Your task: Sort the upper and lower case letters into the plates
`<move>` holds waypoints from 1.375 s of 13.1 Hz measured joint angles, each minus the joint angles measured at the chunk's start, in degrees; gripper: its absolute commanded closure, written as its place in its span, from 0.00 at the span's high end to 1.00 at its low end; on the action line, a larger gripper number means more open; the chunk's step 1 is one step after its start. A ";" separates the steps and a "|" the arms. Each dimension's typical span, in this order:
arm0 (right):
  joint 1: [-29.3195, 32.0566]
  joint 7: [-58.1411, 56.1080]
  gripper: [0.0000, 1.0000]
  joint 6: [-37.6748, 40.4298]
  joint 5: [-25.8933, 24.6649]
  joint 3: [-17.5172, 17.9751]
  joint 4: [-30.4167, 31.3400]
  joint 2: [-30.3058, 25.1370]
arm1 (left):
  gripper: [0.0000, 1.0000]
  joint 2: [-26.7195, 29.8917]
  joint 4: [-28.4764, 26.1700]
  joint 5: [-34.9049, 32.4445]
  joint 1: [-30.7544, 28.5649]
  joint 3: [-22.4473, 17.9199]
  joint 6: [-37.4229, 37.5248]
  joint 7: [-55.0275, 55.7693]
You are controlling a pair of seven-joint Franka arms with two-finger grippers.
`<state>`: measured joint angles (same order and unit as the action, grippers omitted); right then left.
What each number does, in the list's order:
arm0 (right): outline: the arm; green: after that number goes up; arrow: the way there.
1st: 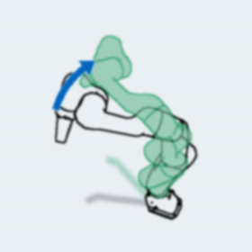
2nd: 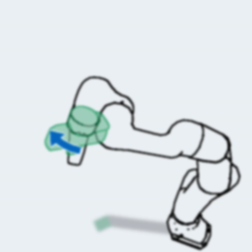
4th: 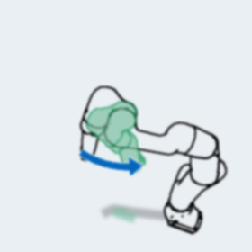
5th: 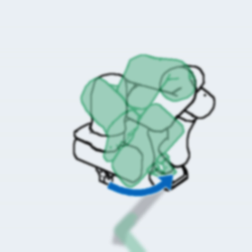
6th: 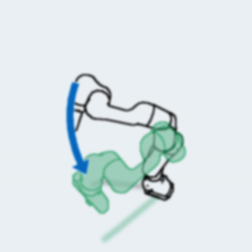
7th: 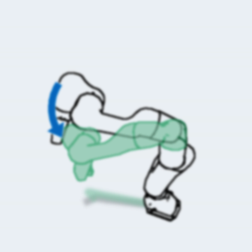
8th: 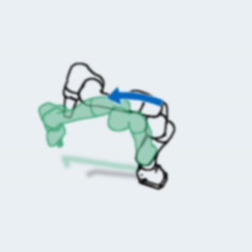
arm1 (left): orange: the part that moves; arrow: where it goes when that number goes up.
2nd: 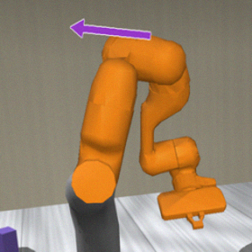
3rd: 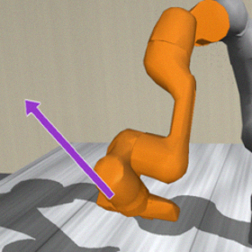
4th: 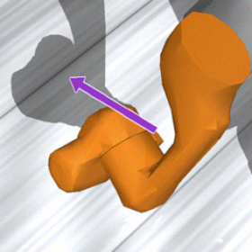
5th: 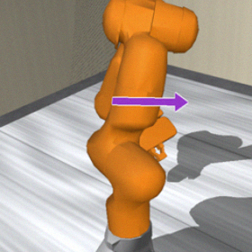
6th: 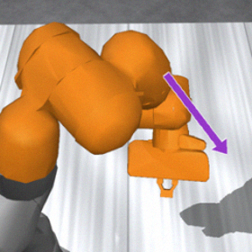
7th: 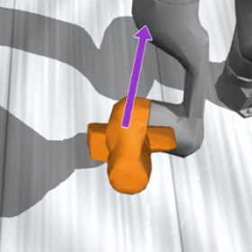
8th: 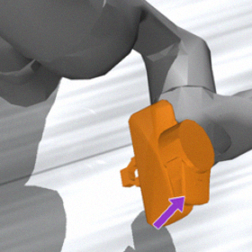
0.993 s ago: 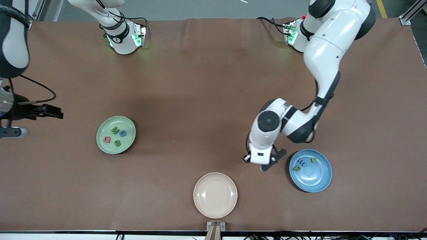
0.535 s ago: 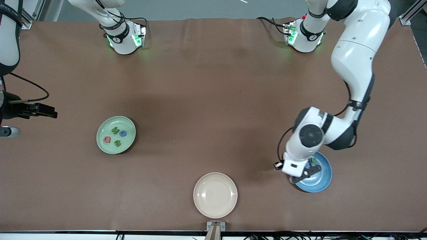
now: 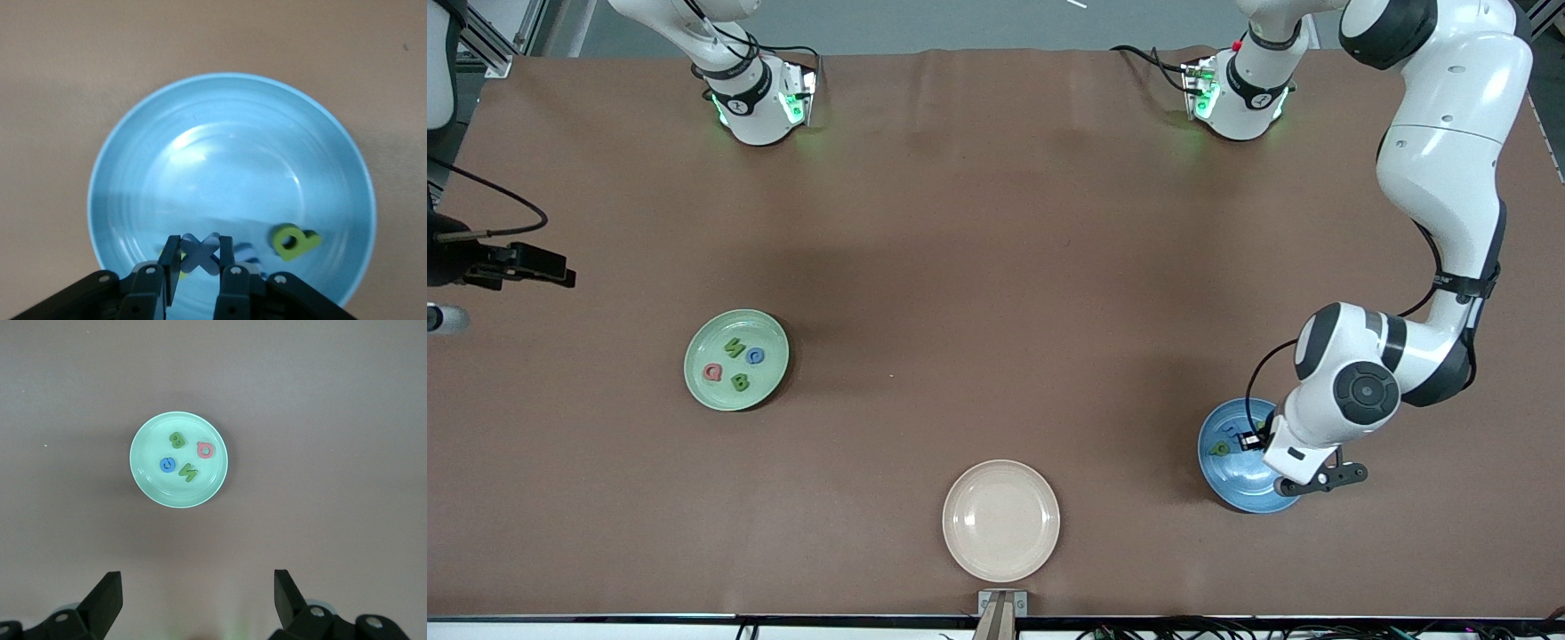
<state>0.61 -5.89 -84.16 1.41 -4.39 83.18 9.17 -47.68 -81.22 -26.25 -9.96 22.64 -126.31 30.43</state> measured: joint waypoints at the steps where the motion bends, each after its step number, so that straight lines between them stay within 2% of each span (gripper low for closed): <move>1: 0.00 0.00 1.00 -0.43 0.00 0.00 1.33 -1.42 | 0.28 -0.29 -0.03 0.00 -0.43 0.00 -1.35 -1.30; 2: 0.00 0.00 1.00 -1.02 0.00 0.01 2.78 -2.78 | 0.35 -0.62 -0.05 0.00 -0.63 0.00 -2.30 -2.40; 3: 0.00 0.00 1.00 -1.75 0.00 0.03 4.36 -4.07 | 0.56 -0.97 -0.06 0.00 -0.68 -0.01 -2.77 -3.43; 4: 0.00 -0.01 1.00 -2.36 0.00 0.03 5.74 -5.11 | 1.00 -1.26 -0.04 0.00 -0.66 -0.01 -3.07 -4.27; 9: 0.00 -0.01 1.00 -3.36 0.00 0.07 8.35 -7.41 | 1.00 -1.11 1.35 0.00 -0.82 0.26 -3.70 -4.68; 11: 0.00 -0.02 1.00 -3.48 0.00 0.13 8.36 -7.72 | 1.00 0.44 2.02 0.01 -0.98 1.80 -1.81 -4.78; 16: -0.02 -0.22 1.00 -3.99 -0.30 0.32 8.51 -8.85 | 1.00 11.69 2.93 0.08 -2.84 6.47 11.96 -4.82; 18: -0.03 -0.24 1.00 -4.06 -0.34 0.43 8.82 -9.58 | 1.00 16.77 2.96 3.22 -3.02 7.08 18.54 -4.84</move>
<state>0.58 -6.13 -88.22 1.08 -3.97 92.00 -0.42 -30.91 -78.26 -23.04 -12.98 29.72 -107.77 25.59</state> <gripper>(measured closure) 0.000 0.000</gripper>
